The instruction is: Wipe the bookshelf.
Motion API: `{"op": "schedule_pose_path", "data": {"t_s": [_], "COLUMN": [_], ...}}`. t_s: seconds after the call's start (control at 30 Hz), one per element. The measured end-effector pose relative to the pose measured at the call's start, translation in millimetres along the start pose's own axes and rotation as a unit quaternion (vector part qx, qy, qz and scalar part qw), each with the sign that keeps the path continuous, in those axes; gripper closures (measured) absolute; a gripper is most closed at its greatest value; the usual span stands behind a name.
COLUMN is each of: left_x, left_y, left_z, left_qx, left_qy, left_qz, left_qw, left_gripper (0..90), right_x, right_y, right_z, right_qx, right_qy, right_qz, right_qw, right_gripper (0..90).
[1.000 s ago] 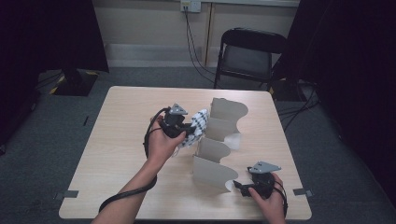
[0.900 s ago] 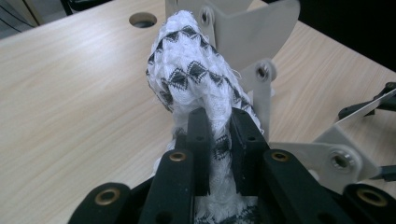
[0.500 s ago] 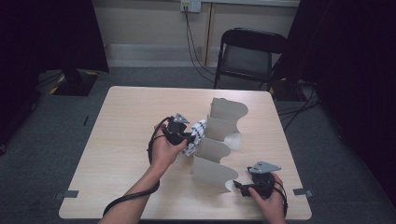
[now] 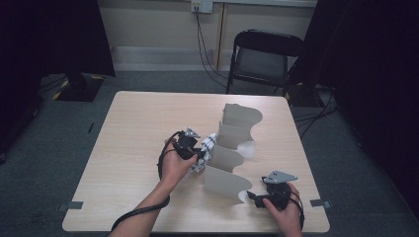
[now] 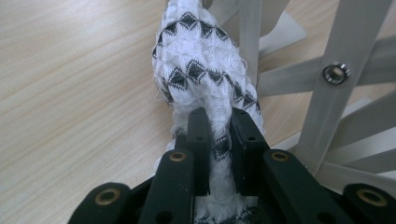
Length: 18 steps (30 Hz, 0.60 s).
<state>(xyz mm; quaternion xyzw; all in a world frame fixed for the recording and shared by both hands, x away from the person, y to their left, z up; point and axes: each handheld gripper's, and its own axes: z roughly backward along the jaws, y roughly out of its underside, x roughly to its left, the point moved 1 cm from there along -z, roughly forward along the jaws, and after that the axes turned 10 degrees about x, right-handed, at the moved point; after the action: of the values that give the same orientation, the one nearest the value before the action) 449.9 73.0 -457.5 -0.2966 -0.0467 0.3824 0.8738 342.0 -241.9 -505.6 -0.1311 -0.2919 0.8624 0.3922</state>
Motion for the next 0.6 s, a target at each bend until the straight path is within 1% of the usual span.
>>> {"op": "schedule_pose_path", "data": {"t_s": [0.17,0.37,0.43,0.53,0.57,0.6], "left_x": [2.5,2.4,2.2,1.6,1.6,2.4], "left_y": [6.8,11.8,12.3,11.9,11.2,9.9], "left_z": [-7.0,-12.3,-12.2,-10.9,-9.5,-7.0], "left_qx": [0.012,0.023,0.025,0.026,0.024,0.023], "left_qy": [-0.005,-0.01,-0.01,-0.011,-0.009,-0.01], "left_qz": [0.003,0.0,-0.003,0.002,0.006,0.003], "left_qw": [0.9999,0.9997,0.9996,0.9996,0.9997,0.9997], "left_gripper": [79.7,79.6,79.5,79.5,79.5,79.5], "right_x": [0.0,0.0,0.0,0.0,0.0,0.0], "right_y": [0.0,0.0,0.0,0.0,0.0,0.0], "right_z": [0.0,0.0,0.0,0.0,0.0,-0.1], "right_qx": [0.0,0.0,0.0,0.0,0.0,-0.001], "right_qy": [0.0,-0.001,0.0,0.0,-0.001,0.0], "right_qz": [0.0,0.0,0.0,0.0,0.0,0.0], "right_qw": [1.0,1.0,1.0,1.0,1.0,1.0], "right_gripper": [16.5,16.4,16.4,16.4,16.4,16.4]}}
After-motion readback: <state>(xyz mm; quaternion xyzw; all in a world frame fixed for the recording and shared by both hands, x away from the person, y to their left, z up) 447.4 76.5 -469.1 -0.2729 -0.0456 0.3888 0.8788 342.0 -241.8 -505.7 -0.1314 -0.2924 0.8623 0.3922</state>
